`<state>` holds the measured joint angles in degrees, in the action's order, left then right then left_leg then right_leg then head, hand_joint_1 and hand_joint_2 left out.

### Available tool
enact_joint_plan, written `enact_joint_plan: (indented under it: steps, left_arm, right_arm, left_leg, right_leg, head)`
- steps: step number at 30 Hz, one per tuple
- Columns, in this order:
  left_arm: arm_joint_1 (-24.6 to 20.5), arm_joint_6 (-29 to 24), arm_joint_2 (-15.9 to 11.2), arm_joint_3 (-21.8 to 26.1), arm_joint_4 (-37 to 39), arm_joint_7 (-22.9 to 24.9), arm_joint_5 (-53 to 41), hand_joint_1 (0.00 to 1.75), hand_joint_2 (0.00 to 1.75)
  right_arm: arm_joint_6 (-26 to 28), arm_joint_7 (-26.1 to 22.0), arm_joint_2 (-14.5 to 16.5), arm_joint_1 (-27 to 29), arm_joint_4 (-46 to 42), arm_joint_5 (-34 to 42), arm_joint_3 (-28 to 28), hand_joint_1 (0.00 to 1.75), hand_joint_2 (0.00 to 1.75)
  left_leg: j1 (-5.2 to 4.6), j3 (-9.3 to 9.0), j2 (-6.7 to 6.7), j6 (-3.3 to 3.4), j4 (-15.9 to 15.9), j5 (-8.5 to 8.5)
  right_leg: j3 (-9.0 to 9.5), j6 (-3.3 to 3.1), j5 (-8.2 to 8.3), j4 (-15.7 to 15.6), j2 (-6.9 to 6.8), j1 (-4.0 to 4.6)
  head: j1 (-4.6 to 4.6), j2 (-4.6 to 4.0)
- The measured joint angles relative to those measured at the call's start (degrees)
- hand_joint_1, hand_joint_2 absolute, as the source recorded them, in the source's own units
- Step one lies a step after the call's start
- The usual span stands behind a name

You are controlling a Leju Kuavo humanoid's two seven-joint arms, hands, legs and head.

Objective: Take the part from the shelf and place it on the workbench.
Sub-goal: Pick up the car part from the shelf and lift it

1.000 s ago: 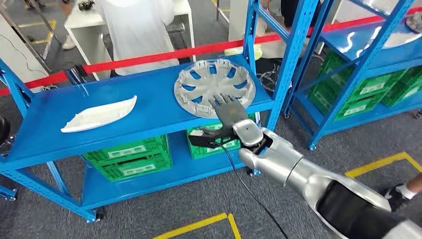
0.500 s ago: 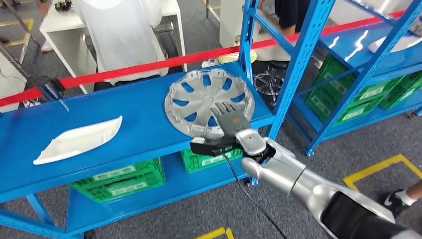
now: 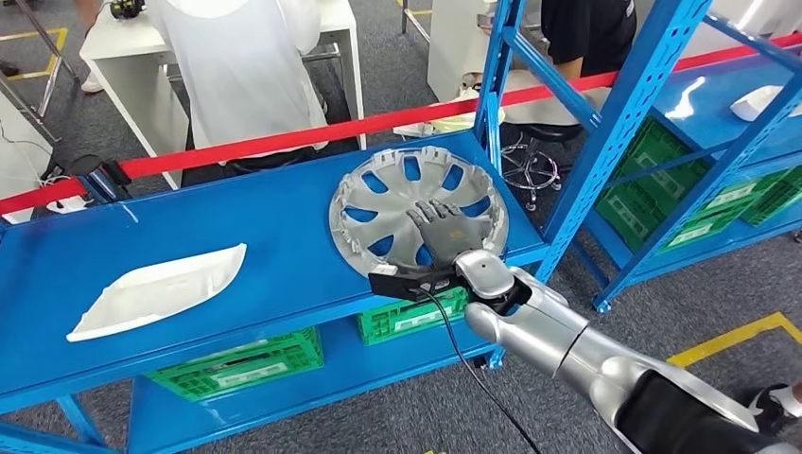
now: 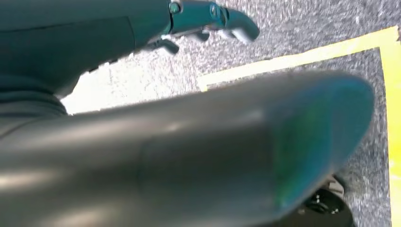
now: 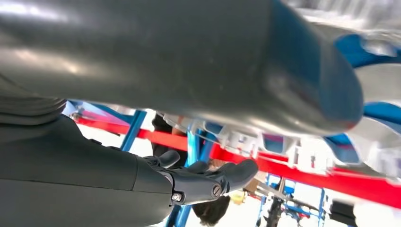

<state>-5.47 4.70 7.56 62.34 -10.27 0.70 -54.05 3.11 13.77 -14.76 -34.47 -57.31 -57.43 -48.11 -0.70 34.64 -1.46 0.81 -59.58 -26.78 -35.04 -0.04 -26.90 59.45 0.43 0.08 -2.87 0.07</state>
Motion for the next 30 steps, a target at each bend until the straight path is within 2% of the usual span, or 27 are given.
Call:
enact_joint_plan:
  steps: [2,6,14,28,29,30]
  left_arm:
    - [0.0,0.0,0.0,0.0,0.0,0.0,0.0,0.00,0.00]
    - [0.0,0.0,0.0,0.0,0.0,0.0,0.0,0.00,0.00]
    - [-0.1,0.0,-0.1,0.0,0.0,-0.2,-0.3,0.00,0.00]
    - [0.1,-0.2,-0.1,0.0,0.0,-0.2,-0.3,0.00,0.00]
    - [0.1,-0.2,-0.1,0.0,0.0,-0.2,-0.4,0.00,0.00]
    - [0.1,-0.2,-0.1,0.0,0.0,-0.2,-0.4,0.00,0.00]
  right_arm:
    - [0.0,0.3,0.0,0.0,0.0,0.0,0.3,0.00,0.00]
    - [-0.7,1.4,0.0,0.1,0.0,0.9,0.6,0.00,1.75]
    - [-3.8,1.5,0.0,2.2,-0.7,4.4,2.4,0.00,1.75]
    - [-5.3,1.4,0.0,4.1,-1.3,6.6,3.7,0.03,1.75]
    - [-5.3,1.4,0.1,4.1,-1.3,6.8,3.7,0.39,1.75]
    - [-5.3,1.4,0.3,4.1,-1.3,7.1,3.7,0.83,1.75]
  left_leg:
    - [0.01,-0.12,0.09,0.01,0.2,-0.07]
    - [0.04,-0.59,0.13,-0.39,0.7,-0.14]
    - [0.06,-1.33,0.13,-0.81,1.1,-0.44]
    - [0.06,-1.50,0.12,-0.77,1.1,-0.50]
    - [0.06,-1.53,0.12,-0.75,1.1,-0.51]
    - [0.06,-1.57,0.12,-0.73,1.1,-0.53]
  right_leg:
    - [0.07,-0.16,-0.04,-0.2,0.12,0.03]
    - [0.25,-0.59,-0.31,-0.2,0.19,0.01]
    - [0.86,-0.91,-0.74,-0.3,0.19,0.00]
    - [1.21,-0.88,-0.76,-0.5,0.16,-0.01]
    - [1.24,-0.88,-0.76,-0.5,0.16,-0.01]
    - [1.29,-0.86,-0.77,-0.5,0.16,-0.01]
  head:
    - [0.02,0.00]
    - [0.02,0.01]
    - [0.01,0.00]
    - [0.00,0.00]
    - [0.00,0.00]
    - [0.00,0.00]
